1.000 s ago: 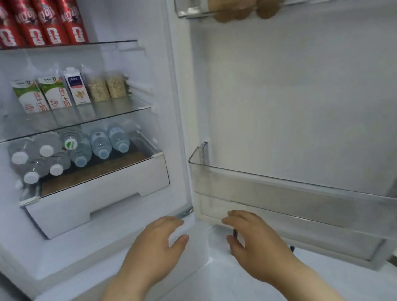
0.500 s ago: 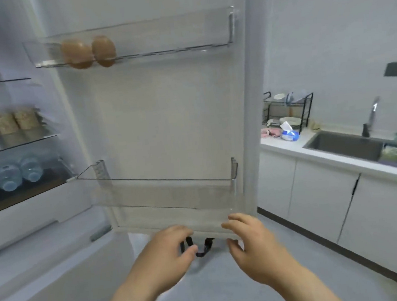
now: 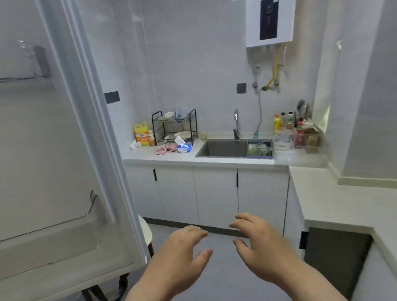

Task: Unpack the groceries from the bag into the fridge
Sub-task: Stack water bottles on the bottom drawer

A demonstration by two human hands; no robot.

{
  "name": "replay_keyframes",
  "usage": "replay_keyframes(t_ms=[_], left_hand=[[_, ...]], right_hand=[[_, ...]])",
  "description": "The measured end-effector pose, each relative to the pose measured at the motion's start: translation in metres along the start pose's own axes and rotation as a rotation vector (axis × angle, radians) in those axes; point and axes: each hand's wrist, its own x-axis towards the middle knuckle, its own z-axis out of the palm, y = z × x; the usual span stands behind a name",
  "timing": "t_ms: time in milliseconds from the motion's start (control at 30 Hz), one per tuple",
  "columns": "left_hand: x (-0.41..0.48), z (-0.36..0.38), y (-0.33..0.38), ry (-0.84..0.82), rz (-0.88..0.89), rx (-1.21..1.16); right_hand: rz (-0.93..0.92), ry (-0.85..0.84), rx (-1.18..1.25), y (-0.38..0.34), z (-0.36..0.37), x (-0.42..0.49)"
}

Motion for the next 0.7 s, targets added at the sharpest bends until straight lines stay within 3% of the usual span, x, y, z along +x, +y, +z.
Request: replay_keyframes(t_ms=[333,700], left_hand=[[0.091,0.063,0.095,-0.214,0.348,-0.086],[0.136,0.134,0.207,-0.431,0.749,-0.161]], right_hand=[[0.452,0.208,-0.077,0.102,-0.068,-0.075],[0.919,0.429,-0.123,0.139,-0.098,-0.185]])
